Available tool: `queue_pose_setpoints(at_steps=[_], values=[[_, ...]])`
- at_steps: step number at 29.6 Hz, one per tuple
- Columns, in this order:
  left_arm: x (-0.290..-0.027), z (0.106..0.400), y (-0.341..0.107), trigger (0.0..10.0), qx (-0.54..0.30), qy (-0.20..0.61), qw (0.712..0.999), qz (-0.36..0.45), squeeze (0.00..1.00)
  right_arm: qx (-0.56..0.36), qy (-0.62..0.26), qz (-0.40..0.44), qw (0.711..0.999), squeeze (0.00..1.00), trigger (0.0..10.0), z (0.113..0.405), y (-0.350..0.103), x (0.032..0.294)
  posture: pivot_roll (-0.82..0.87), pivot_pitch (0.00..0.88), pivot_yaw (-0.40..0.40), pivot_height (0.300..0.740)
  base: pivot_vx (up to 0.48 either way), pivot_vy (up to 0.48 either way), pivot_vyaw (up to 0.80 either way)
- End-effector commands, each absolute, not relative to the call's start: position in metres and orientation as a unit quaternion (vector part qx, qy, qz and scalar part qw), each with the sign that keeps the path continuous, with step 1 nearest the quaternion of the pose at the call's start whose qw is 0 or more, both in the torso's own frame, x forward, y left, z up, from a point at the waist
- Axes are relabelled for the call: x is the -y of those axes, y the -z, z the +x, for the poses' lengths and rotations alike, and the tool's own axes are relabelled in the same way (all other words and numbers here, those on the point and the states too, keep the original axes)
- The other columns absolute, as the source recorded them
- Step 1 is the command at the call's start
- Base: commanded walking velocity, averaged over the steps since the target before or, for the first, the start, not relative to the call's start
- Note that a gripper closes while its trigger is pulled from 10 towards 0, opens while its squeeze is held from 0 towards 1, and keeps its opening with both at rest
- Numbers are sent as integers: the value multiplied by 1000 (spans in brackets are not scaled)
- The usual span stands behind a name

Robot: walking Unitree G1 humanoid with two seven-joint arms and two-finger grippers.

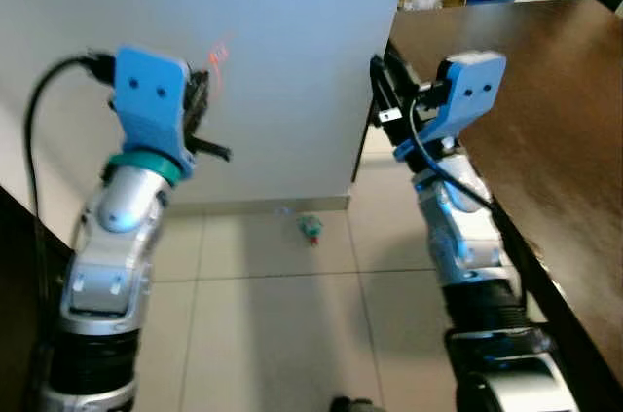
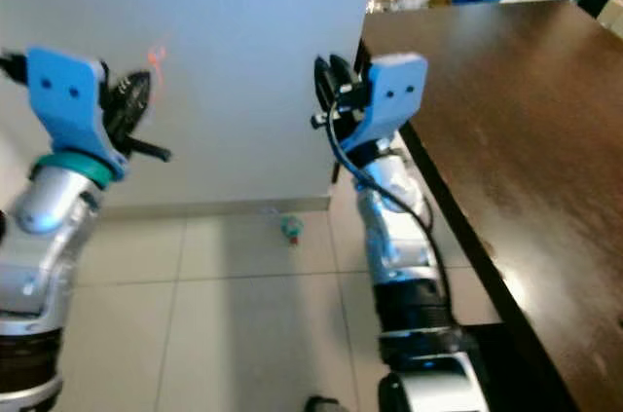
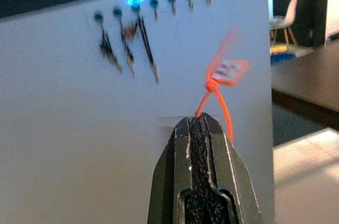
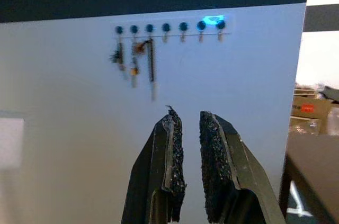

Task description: Hang keys on a hook

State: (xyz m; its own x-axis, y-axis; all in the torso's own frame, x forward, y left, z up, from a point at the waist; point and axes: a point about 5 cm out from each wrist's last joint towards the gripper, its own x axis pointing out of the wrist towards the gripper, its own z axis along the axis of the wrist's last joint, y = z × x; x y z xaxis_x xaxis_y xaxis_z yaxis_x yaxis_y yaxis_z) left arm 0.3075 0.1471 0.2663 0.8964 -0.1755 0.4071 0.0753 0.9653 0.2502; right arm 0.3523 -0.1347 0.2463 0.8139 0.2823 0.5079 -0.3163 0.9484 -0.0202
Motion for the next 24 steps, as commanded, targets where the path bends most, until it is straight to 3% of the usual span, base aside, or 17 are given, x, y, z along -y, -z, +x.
queue_pose_setpoints(at_steps=[1, 8, 15, 24], values=[[-148, 298, -281, 10000, 272, 47, 951, 141, 0, 271, -167, 34, 947, 0, 10000, 349, -248, 130, 88, 0, 52, 740, 480, 0, 0], [-135, 283, -284, 10000, 294, 78, 941, 148, 0, 297, -150, 19, 943, 0, 10000, 336, -255, 142, 82, 0, 41, 740, 475, 0, 0], [-121, 276, -287, 10000, 306, 106, 935, 144, 0, 306, -107, -7, 946, 0, 10000, 305, -245, 155, 59, 0, 32, 740, 472, 0, 0], [-111, 282, -299, 10000, 327, 128, 925, 146, 0, 317, -6, 11, 948, 0, 10000, 312, -250, 179, 56, 0, 39, 740, 472, 0, 0]])
